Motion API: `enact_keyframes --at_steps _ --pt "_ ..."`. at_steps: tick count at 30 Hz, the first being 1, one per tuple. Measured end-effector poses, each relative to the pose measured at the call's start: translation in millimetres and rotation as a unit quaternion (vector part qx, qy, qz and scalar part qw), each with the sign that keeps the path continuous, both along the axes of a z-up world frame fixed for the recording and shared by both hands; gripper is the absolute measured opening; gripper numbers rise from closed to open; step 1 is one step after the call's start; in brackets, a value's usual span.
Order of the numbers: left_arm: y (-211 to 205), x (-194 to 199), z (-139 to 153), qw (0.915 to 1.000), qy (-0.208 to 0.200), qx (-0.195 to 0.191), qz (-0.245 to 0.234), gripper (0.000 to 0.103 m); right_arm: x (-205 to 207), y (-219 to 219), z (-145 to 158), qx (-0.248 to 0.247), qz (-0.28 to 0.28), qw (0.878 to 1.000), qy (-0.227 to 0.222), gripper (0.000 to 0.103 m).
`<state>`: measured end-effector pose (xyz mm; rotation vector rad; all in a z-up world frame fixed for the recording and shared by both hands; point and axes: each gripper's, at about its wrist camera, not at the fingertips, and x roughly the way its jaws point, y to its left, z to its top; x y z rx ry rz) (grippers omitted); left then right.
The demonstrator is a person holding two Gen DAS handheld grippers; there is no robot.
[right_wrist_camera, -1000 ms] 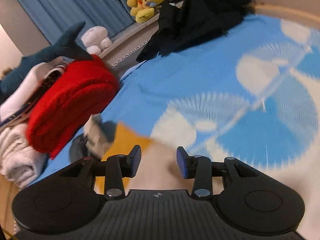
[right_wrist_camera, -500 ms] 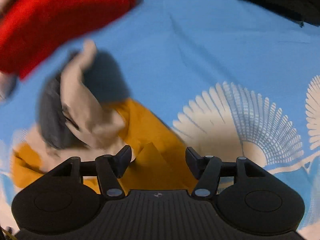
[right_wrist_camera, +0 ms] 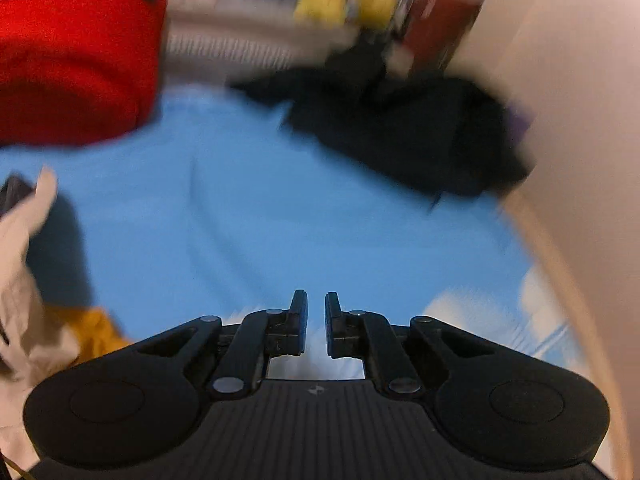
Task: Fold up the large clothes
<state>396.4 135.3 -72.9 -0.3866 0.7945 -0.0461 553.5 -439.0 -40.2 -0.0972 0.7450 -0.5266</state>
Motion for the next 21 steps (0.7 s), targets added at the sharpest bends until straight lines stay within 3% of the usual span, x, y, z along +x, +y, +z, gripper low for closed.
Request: enact_keyframes --at_steps 2,4,6,8,10,12,15,18,21 --pt "2 0 0 1.0000 0.001 0.000 0.002 0.026 -29 -3 6 0.080 0.038 0.995 -0.046 0.015" --pt "3 0 0 1.0000 0.002 -0.001 0.005 0.026 -60 -6 -1 0.171 0.078 0.980 -0.071 0.023" --pt "3 0 0 1.0000 0.001 0.000 0.005 0.026 -81 -4 -22 0.236 0.120 0.962 -0.069 0.030" --pt "3 0 0 1.0000 0.000 0.001 0.002 0.026 -84 -5 -56 0.237 0.122 0.963 -0.029 0.032" --pt "0 -1 0 1.0000 0.000 0.005 -0.003 0.026 -73 -16 -97 0.207 0.075 0.975 0.022 0.031" --pt "-2 -1 0 1.0000 0.000 0.006 -0.006 0.026 -68 -34 -122 0.193 0.014 0.980 0.044 0.031" --pt "-4 1 -2 0.9999 0.003 0.004 -0.010 0.026 -85 -39 -116 0.220 -0.020 0.975 -0.001 0.031" --pt "-7 1 -5 0.9999 0.006 0.004 -0.014 0.026 -126 -17 -87 0.248 0.027 0.966 -0.068 0.033" --pt "-12 0 -6 0.9997 0.008 0.005 -0.022 0.026 -168 3 -75 0.250 0.063 0.961 -0.100 0.049"
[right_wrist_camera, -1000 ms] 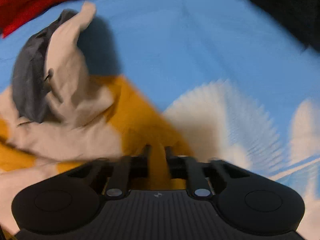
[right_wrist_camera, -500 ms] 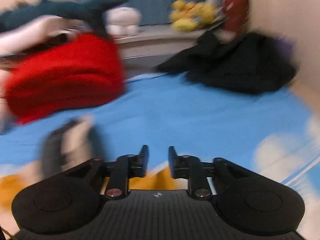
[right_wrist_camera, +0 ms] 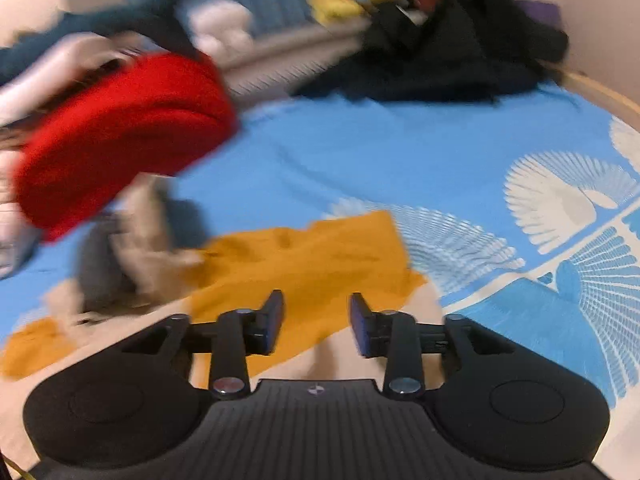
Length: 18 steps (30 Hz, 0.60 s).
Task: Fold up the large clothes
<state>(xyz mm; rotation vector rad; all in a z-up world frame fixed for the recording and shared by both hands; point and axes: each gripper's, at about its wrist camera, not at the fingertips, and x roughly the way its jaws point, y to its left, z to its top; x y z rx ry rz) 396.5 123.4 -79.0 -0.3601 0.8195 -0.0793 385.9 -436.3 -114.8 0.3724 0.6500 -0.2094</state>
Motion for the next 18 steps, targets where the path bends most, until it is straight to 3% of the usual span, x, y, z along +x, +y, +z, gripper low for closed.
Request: enact_keyframes --at_steps 3,5,9,14,16,18 --pt "-5 -1 -1 1.0000 0.000 -0.001 -0.006 0.026 -13 -7 -34 -0.013 -0.029 0.997 0.071 0.052" --pt "-7 -1 -2 1.0000 0.001 0.000 -0.010 0.026 -24 -14 -54 -0.004 -0.056 0.993 0.107 0.042" --pt "-16 0 -11 0.9993 0.006 0.016 -0.032 0.031 -46 11 -14 -0.008 -0.056 0.996 0.070 0.043" --pt "-22 5 -24 0.9995 0.014 -0.009 -0.027 0.031 -99 63 63 0.036 -0.036 0.998 -0.032 0.060" --pt "-28 5 -29 0.9992 0.020 -0.010 -0.033 0.031 -114 84 74 0.023 0.004 0.998 -0.066 0.067" --pt "-37 6 -34 0.9988 0.021 0.005 -0.044 0.031 -120 102 71 -0.013 0.032 0.997 -0.062 0.068"
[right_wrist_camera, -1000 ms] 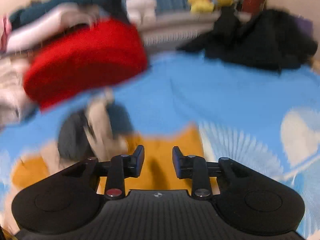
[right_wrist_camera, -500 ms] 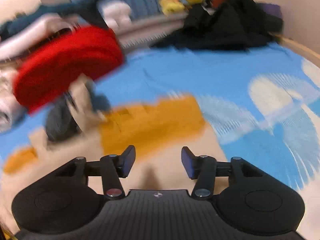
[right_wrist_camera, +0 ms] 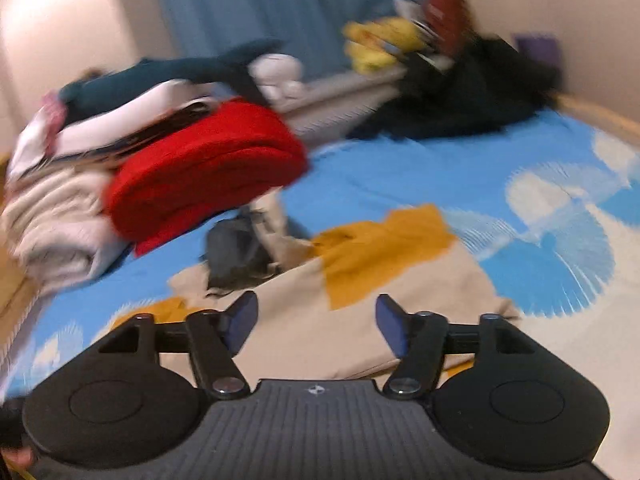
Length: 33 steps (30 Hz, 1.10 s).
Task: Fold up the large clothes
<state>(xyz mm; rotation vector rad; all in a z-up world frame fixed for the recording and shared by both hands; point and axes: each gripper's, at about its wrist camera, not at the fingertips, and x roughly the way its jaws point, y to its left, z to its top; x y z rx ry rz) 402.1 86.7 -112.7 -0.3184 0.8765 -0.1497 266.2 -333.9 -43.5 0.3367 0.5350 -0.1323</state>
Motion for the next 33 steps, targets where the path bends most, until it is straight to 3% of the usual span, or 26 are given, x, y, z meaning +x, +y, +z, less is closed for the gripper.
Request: enact_keyframes --at_steps 5,13,15,16,19,23,25,27,29,31,33 --pt "-6 5 -14 1.0000 0.001 -0.002 0.003 0.031 9 7 -21 0.001 0.001 0.999 0.049 0.068" --pt "-11 24 -39 0.9997 0.005 -0.014 0.018 0.031 6 13 -16 -0.005 0.018 0.999 0.049 0.068" --pt "-11 26 -44 0.9995 0.006 -0.028 0.014 0.024 7 14 -16 -0.002 0.023 0.999 0.049 0.068" --pt "-13 26 -45 0.9996 0.002 -0.029 0.004 0.009 8 14 -16 -0.001 0.024 0.998 0.049 0.068" --pt "-15 21 -31 0.9997 -0.025 0.001 -0.008 0.001 10 14 -19 0.001 0.023 0.998 0.053 0.068" --pt "1 8 5 0.9969 -0.045 0.051 0.039 0.001 16 9 -26 0.005 0.007 0.997 0.072 0.068" --pt "3 7 5 0.9948 -0.024 0.086 0.049 0.002 18 4 -31 0.009 -0.003 0.996 0.085 0.068" --pt "-3 14 -4 0.9922 0.022 0.119 0.030 0.004 20 0 -35 0.012 -0.013 0.995 0.095 0.068" --pt "-9 7 6 0.9885 -0.018 0.144 0.041 0.006 20 -3 -37 0.017 -0.019 0.995 0.101 0.068" --pt "-17 0 20 0.9879 -0.070 0.136 0.024 0.012 20 -4 -38 0.021 -0.021 0.994 0.103 0.068" --pt "-26 0 19 0.9888 -0.089 0.120 -0.005 0.016 20 -5 -37 0.021 -0.020 0.994 0.103 0.068"
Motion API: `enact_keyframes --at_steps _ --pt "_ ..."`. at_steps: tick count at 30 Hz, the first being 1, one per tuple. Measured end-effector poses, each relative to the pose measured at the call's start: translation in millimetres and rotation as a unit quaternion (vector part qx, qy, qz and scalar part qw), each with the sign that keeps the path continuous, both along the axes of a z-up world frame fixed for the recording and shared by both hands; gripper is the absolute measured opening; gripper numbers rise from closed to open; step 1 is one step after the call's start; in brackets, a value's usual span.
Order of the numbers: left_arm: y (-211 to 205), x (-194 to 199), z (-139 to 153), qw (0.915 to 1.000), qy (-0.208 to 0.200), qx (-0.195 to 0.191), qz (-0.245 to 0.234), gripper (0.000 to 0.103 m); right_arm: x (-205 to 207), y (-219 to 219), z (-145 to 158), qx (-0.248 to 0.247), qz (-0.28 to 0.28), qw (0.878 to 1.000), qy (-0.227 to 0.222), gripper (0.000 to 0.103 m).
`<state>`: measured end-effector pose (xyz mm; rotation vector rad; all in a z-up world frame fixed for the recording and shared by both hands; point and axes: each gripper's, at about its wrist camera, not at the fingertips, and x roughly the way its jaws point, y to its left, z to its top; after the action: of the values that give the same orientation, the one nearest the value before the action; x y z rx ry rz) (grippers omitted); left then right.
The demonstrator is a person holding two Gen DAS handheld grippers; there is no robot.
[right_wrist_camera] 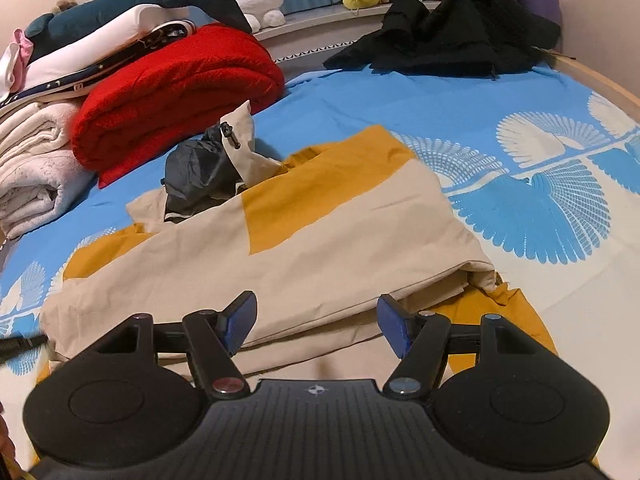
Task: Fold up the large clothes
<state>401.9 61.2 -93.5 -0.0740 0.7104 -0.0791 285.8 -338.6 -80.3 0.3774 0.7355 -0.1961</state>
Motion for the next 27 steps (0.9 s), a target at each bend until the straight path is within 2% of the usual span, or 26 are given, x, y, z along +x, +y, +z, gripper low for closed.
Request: enact_keyframes --at_steps 1,2,4,5,10,13,15,17,19,23,25,27 --pt "-4 2 -9 0.9999 0.009 -0.003 -0.013 0.023 0 0 1 -0.001 0.000 1.000 -0.001 0.068" --pt "-8 7 -21 0.9993 0.034 0.002 -0.019 0.028 0 1 1 0.000 0.001 1.000 -0.002 0.068" --pt "-10 16 -51 0.9930 0.116 0.019 -0.009 0.027 0 0 2 0.002 0.002 1.000 -0.001 0.068" --pt "-7 15 -53 0.9925 0.121 0.015 -0.007 0.027 0 0 2 0.004 0.001 1.000 -0.001 0.068" --pt "-10 4 1 0.9994 0.027 -0.006 -0.021 0.029 -6 -13 11 0.006 -0.008 1.000 -0.011 0.068" --pt "-15 -4 28 0.9993 0.004 -0.028 -0.025 0.030 -11 -26 16 0.002 -0.024 1.000 -0.019 0.068" --pt "-20 -8 46 0.9992 -0.004 -0.023 -0.032 0.038 -16 -37 20 -0.001 -0.037 0.999 -0.023 0.068" --pt "-30 -4 64 0.9991 -0.017 -0.011 -0.037 0.054 -20 -47 24 -0.004 -0.050 0.998 -0.029 0.068" --pt "-40 6 78 0.9990 -0.027 -0.002 -0.037 0.055 -26 -57 28 -0.011 -0.062 0.997 -0.036 0.068" --pt "-62 70 90 0.9979 -0.040 0.009 -0.049 0.055 -35 -73 26 -0.021 -0.077 0.996 -0.039 0.068" --pt "-76 116 89 0.9973 -0.034 0.029 -0.058 0.055 -40 -78 26 -0.016 -0.081 0.996 -0.046 0.068" --pt "-87 161 85 0.9969 -0.023 0.029 -0.070 0.051 -43 -79 28 -0.020 -0.082 0.995 -0.061 0.068"
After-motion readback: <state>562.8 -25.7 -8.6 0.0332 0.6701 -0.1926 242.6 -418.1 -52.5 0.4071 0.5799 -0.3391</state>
